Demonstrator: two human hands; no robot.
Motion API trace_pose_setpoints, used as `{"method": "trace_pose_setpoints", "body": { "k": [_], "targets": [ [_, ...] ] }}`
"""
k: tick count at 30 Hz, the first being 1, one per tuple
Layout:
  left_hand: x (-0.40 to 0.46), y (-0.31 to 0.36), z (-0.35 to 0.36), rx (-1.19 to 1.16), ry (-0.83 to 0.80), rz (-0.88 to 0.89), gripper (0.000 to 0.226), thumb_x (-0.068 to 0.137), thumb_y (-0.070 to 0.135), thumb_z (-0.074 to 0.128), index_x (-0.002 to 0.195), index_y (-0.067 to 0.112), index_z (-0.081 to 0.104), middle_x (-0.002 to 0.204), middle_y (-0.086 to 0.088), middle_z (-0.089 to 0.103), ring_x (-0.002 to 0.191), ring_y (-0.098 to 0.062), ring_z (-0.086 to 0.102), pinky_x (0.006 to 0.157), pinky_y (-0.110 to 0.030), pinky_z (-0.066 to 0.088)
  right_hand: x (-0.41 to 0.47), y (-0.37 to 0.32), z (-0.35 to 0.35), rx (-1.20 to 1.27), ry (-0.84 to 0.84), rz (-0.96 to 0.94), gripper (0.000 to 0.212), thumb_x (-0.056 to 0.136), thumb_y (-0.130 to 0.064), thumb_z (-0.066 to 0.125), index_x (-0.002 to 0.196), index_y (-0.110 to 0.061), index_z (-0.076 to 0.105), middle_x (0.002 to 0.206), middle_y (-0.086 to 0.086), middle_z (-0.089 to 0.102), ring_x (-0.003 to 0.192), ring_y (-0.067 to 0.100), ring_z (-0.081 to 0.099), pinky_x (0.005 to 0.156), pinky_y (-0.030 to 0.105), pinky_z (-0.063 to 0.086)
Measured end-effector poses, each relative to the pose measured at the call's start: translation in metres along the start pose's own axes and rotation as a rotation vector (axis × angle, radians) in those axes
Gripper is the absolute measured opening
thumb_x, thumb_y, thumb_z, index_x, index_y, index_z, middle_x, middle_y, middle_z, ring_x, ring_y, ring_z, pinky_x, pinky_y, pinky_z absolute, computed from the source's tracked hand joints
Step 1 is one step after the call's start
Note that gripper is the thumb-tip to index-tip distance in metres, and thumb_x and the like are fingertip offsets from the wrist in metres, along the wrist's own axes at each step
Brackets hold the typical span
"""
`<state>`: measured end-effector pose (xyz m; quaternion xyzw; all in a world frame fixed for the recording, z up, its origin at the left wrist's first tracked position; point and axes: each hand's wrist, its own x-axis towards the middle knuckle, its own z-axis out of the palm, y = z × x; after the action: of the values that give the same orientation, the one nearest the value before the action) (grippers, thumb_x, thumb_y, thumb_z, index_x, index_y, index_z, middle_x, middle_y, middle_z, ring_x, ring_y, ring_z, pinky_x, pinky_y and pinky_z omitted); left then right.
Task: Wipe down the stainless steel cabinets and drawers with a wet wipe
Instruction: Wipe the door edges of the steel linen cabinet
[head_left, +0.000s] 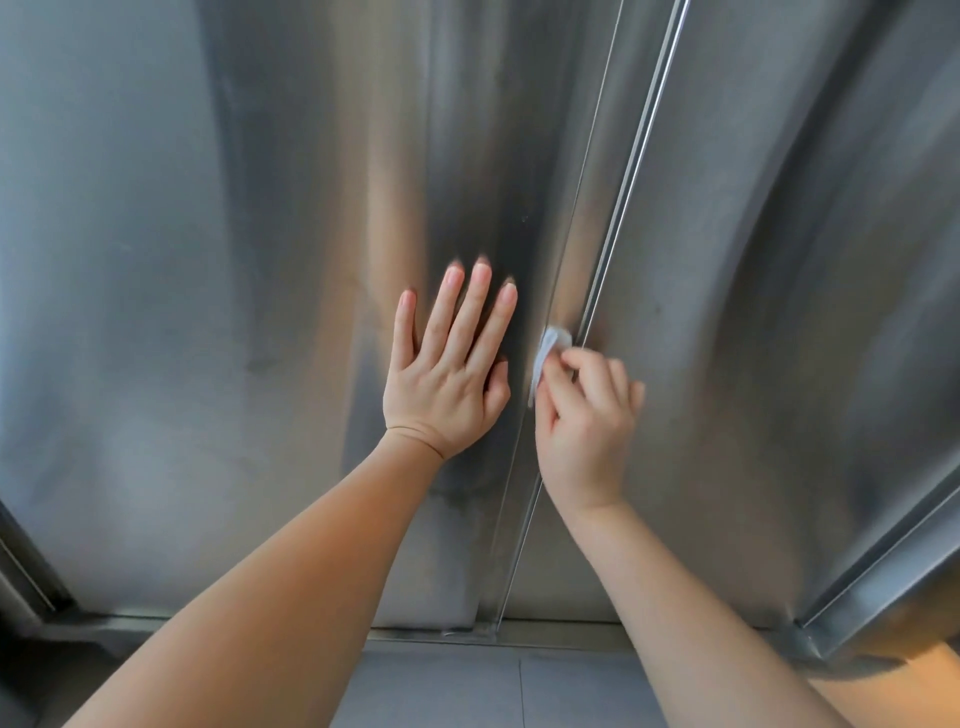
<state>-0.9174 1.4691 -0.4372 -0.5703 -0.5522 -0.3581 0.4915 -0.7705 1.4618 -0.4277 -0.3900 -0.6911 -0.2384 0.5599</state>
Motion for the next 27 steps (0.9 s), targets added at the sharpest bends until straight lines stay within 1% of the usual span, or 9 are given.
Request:
{"method": "trace_pose_setpoints", "body": {
  "k": [3, 6, 8, 11, 15, 18, 22, 24, 27],
  "targets": [
    [0.0, 0.0, 0.0, -0.018, 0.007, -0.004, 0.068, 0.094, 0.034, 0.044, 0.156, 0.019, 0.021, 0.162, -0.005, 0.011, 0.152, -0.025, 0.005, 0.122, -0.05, 0.005, 0.003, 0.008, -0.015, -0.029, -0.065, -0.103, 0.014, 0.081, -0.002, 0.072, 0.09, -0.011, 0.077, 0.084, 0.003, 0.067, 0.072, 0.029, 0.056, 0.066, 0.034, 0.031],
    [-0.001, 0.0, 0.001, -0.02, 0.011, -0.005, 0.069, 0.093, 0.033, 0.043, 0.157, 0.019, 0.021, 0.162, -0.005, 0.012, 0.152, -0.024, 0.007, 0.122, -0.051, 0.006, 0.051, 0.014, -0.023, -0.058, 0.127, -0.177, 0.024, 0.087, -0.004, 0.063, 0.104, -0.015, 0.076, 0.088, 0.004, 0.066, 0.078, 0.023, 0.045, 0.068, 0.033, 0.028],
    [-0.001, 0.0, 0.001, -0.03, 0.012, -0.001, 0.069, 0.093, 0.033, 0.042, 0.157, 0.02, 0.019, 0.163, -0.005, 0.011, 0.152, -0.024, 0.007, 0.122, -0.051, 0.007, 0.073, 0.019, -0.022, -0.14, 0.161, -0.227, 0.026, 0.089, -0.004, 0.059, 0.106, -0.016, 0.075, 0.089, 0.004, 0.066, 0.08, 0.023, 0.044, 0.067, 0.034, 0.028],
    [-0.002, 0.0, 0.002, -0.044, 0.013, 0.006, 0.07, 0.093, 0.033, 0.043, 0.157, 0.02, 0.018, 0.163, -0.004, 0.008, 0.152, -0.024, 0.005, 0.122, -0.051, 0.006, 0.048, 0.023, -0.014, -0.212, 0.076, -0.29, 0.018, 0.093, -0.008, 0.061, 0.103, -0.012, 0.075, 0.087, 0.005, 0.067, 0.07, 0.029, 0.054, 0.062, 0.035, 0.033],
    [-0.003, -0.002, 0.004, -0.047, 0.02, 0.005, 0.07, 0.093, 0.034, 0.042, 0.157, 0.019, 0.017, 0.164, -0.004, 0.007, 0.152, -0.024, 0.005, 0.122, -0.05, 0.006, -0.027, 0.028, -0.014, -0.256, -0.131, -0.324, 0.024, 0.081, -0.005, 0.077, 0.105, -0.011, 0.076, 0.09, 0.002, 0.071, 0.066, 0.027, 0.059, 0.06, 0.034, 0.034],
    [-0.002, -0.001, 0.004, -0.059, 0.022, 0.003, 0.072, 0.092, 0.033, 0.045, 0.157, 0.019, 0.018, 0.163, -0.006, 0.01, 0.152, -0.023, 0.004, 0.122, -0.05, 0.004, 0.0, 0.024, -0.013, -0.247, -0.089, -0.289, 0.015, 0.086, -0.008, 0.073, 0.1, -0.013, 0.076, 0.083, 0.002, 0.068, 0.066, 0.027, 0.057, 0.062, 0.035, 0.029],
    [-0.002, 0.0, 0.005, -0.063, 0.026, -0.001, 0.072, 0.092, 0.032, 0.045, 0.157, 0.02, 0.018, 0.163, -0.005, 0.01, 0.152, -0.023, 0.002, 0.122, -0.05, 0.003, 0.078, 0.021, -0.009, -0.153, 0.182, -0.179, 0.015, 0.09, -0.007, 0.065, 0.1, -0.011, 0.076, 0.08, 0.004, 0.063, 0.073, 0.024, 0.049, 0.065, 0.032, 0.028],
    [-0.002, -0.001, 0.005, -0.064, 0.027, -0.001, 0.072, 0.092, 0.033, 0.046, 0.157, 0.02, 0.018, 0.163, -0.005, 0.01, 0.152, -0.023, 0.002, 0.122, -0.05, 0.003, 0.069, 0.017, -0.009, -0.084, 0.166, -0.13, 0.015, 0.09, -0.005, 0.066, 0.101, -0.008, 0.076, 0.082, 0.007, 0.065, 0.072, 0.026, 0.053, 0.065, 0.034, 0.033],
    [-0.002, -0.001, 0.004, -0.06, 0.031, 0.001, 0.072, 0.092, 0.032, 0.047, 0.157, 0.019, 0.02, 0.163, -0.005, 0.011, 0.152, -0.023, 0.004, 0.122, -0.05, 0.005, 0.004, 0.014, -0.01, -0.063, -0.015, -0.088, 0.017, 0.085, 0.0, 0.071, 0.1, -0.003, 0.076, 0.084, 0.01, 0.067, 0.068, 0.03, 0.059, 0.062, 0.035, 0.04]
  ]
}}
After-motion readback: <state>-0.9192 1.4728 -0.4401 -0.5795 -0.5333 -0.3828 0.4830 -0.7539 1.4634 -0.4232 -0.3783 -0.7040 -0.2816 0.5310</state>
